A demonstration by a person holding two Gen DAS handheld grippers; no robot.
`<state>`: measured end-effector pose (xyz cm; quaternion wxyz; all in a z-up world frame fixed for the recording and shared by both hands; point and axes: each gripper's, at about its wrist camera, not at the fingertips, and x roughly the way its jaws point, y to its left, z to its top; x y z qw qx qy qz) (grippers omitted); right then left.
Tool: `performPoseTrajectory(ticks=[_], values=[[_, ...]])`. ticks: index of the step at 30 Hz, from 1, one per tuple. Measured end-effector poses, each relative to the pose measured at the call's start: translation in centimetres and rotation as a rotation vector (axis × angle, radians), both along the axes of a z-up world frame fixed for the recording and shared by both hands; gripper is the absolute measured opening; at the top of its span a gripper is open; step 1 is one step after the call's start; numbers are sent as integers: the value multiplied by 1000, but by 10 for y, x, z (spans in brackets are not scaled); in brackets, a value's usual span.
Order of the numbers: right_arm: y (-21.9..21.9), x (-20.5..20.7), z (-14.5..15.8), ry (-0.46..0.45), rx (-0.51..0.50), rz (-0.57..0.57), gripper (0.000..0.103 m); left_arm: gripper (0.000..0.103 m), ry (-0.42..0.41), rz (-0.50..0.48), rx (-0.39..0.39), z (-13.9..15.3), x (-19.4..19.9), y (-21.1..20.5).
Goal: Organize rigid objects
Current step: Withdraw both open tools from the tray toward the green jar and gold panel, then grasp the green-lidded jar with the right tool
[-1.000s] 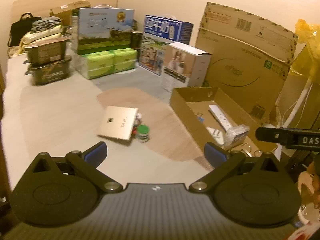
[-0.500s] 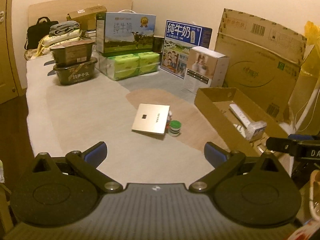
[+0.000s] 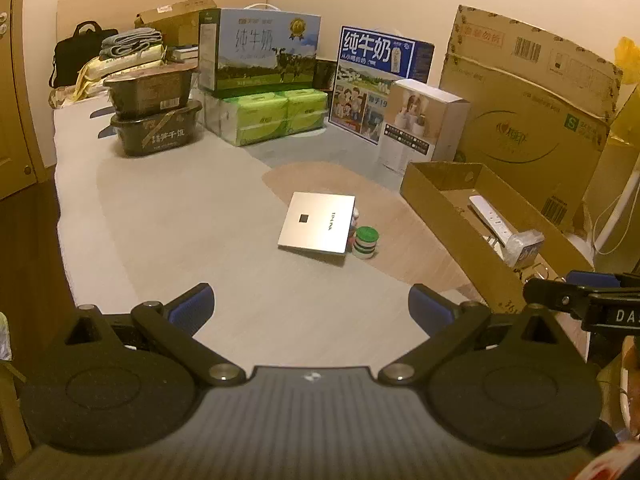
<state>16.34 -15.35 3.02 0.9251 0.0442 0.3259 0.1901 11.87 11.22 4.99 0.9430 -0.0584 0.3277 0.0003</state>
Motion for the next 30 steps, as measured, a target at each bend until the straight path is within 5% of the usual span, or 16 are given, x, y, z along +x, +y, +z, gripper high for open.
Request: performPoseTrajectory(ticks=[10,21,30], values=[[28,13,-15,-3,-5,53,91,102,16,-11,-12,-17,18,18],[69,70,-58,-11,-49,109,89,102,50,-46,-29,-62,89,49],[96,127,-98,-23,-115,162,61,102,62,-101,-7,-89,146,57]])
